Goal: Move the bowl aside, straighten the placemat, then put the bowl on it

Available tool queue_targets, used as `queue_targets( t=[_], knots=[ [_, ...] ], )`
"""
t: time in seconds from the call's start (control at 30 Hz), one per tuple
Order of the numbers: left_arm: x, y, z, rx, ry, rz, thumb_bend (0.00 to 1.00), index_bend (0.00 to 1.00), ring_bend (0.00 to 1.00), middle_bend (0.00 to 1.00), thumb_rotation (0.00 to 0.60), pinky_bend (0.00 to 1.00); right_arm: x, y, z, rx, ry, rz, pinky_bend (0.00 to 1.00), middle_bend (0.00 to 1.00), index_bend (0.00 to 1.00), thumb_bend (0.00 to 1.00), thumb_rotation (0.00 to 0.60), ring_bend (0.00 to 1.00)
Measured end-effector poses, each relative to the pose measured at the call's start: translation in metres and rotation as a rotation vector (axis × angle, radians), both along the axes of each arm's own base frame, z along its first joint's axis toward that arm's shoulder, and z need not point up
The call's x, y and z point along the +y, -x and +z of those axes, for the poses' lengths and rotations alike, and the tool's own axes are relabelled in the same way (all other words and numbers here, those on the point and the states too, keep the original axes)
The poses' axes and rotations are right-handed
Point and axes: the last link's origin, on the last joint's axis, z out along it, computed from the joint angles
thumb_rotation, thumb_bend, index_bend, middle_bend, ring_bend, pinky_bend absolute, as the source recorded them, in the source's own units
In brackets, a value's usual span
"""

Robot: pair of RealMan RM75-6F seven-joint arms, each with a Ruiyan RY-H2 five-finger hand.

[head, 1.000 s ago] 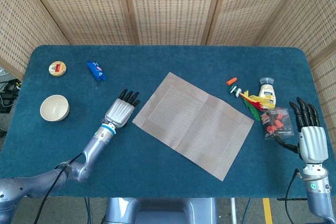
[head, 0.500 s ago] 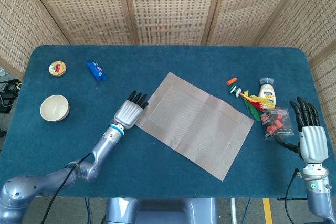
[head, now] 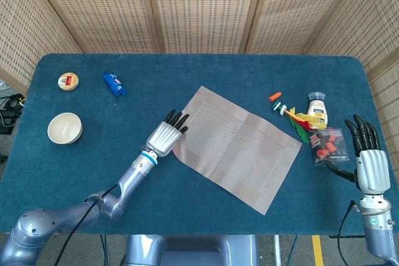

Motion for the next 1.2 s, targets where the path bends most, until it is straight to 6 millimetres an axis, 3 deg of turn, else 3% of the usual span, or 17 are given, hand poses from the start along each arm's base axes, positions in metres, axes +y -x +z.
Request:
queue_targets(
  t=[0.17, 0.4, 0.53, 1.2],
  knots=[
    [-0.001, -0.001, -0.002, -0.011, -0.001, -0.016, 0.40, 0.54, 0.00, 0.00, 0.600, 0.00, 0.000, -0.001, 0.000, -0.002, -0.002, 0.002, 0.00, 0.00, 0.10, 0.27, 0.600, 0.00],
    [-0.002, 0.002, -0.004, -0.014, -0.007, -0.013, 0.40, 0.66, 0.00, 0.00, 0.600, 0.00, 0.001, -0.001, 0.000, -0.005, -0.004, 0.004, 0.00, 0.00, 0.10, 0.27, 0.600, 0.00],
    [-0.002, 0.005, -0.002, -0.017, -0.009, -0.011, 0.41, 0.67, 0.00, 0.00, 0.600, 0.00, 0.002, -0.002, 0.000, -0.005, -0.003, 0.005, 0.00, 0.00, 0.10, 0.27, 0.600, 0.00],
    [-0.014, 0.031, 0.022, -0.002, -0.025, -0.032, 0.69, 0.67, 0.00, 0.00, 0.600, 0.00, 0.005, -0.006, -0.004, -0.006, -0.022, 0.024, 0.00, 0.00, 0.10, 0.27, 0.600, 0.00]
  ],
)
